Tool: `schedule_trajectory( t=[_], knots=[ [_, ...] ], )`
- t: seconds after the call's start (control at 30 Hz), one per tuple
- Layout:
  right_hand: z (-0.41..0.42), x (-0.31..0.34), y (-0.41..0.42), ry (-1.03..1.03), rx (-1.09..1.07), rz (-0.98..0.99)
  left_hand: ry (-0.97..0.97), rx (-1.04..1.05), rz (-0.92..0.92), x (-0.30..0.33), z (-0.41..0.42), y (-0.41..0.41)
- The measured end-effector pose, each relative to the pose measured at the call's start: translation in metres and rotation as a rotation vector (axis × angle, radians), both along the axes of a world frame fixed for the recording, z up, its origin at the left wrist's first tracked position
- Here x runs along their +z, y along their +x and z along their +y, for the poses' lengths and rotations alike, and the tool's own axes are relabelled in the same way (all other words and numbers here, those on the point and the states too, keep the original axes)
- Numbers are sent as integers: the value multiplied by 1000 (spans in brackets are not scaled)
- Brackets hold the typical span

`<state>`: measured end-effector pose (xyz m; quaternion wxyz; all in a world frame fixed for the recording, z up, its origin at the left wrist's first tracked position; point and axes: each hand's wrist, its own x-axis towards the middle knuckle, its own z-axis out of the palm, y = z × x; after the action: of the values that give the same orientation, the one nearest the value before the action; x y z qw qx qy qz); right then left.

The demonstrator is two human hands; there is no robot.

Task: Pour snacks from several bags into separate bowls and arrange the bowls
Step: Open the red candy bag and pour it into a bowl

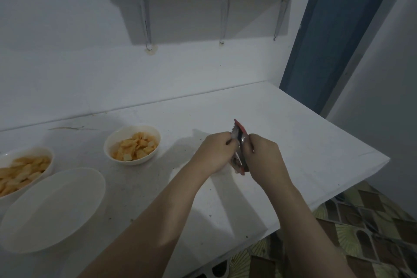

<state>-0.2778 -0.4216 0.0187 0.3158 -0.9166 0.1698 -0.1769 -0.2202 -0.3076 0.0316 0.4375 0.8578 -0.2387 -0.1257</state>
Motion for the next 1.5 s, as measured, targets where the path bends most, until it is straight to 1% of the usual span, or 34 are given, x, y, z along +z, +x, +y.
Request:
schedule_trajectory(
  t=[0.1, 0.13, 0.17, 0.2, 0.3, 0.33, 0.37, 0.4, 0.43, 0.53, 0.63, 0.73, 0.77, 0.9, 0.93, 1.0, 1.07, 1.13, 1.23, 1.33, 1.4, 1.5],
  knots=[
    [-7, 0, 0, 53, -89, -3, 56, 134, -195, -1, 4, 4],
    [-9, 0, 0, 58, -106, -12, 36, 169, -207, -3, 4, 6],
    [-9, 1, -1, 43, -110, -22, 9, 185, -170, -4, 5, 6],
    [-7, 1, -2, 20, -100, -27, -30, 187, -67, -5, 4, 5],
    [-2, -1, -3, 9, -68, -33, -176, 168, 399, -4, -1, -1],
    [-2, -1, -4, 16, -68, -31, -215, 143, 528, -4, -2, -1],
    [-2, -1, -4, 18, -70, -30, -247, 106, 605, -4, -3, -1],
    [-3, 0, -4, 20, -76, -25, -268, 68, 638, -4, -2, -1],
    [-4, 0, -5, 32, -87, -25, -277, 33, 651, -5, -1, 1],
    [-6, 2, -8, 158, -111, -46, -276, -51, 631, -12, 4, 3],
    [-4, 3, -10, 102, -102, -68, -338, -57, 696, -17, 10, 3],
    [-6, 7, -12, 139, -82, -112, -395, -44, 764, -23, 16, 8],
    [-7, 9, -13, 169, -77, -120, -414, -19, 778, -24, 17, 11],
    [-6, 22, -17, 209, -9, -146, -489, 242, 775, -33, 17, 19],
    [-3, 27, -19, 229, 19, -154, -502, 280, 781, -37, 18, 21],
    [2, 34, -22, 291, 76, -146, -603, 345, 821, -43, 20, 23],
    [5, 38, -24, 340, 118, -135, -698, 344, 809, -45, 22, 23],
    [8, 42, -26, 353, 138, -123, -683, 338, 746, -44, 22, 21],
    [13, 47, -28, 410, 142, -123, -663, 368, 708, -39, 21, 17],
    [18, 56, -35, 499, 164, -96, -720, 393, 691, -35, 20, 11],
    [19, 60, -40, 448, 195, -43, -825, 357, 723, -32, 21, 5],
    [22, 65, -47, 267, 232, 15, -976, 380, 767, -28, 24, 1]
  ],
)
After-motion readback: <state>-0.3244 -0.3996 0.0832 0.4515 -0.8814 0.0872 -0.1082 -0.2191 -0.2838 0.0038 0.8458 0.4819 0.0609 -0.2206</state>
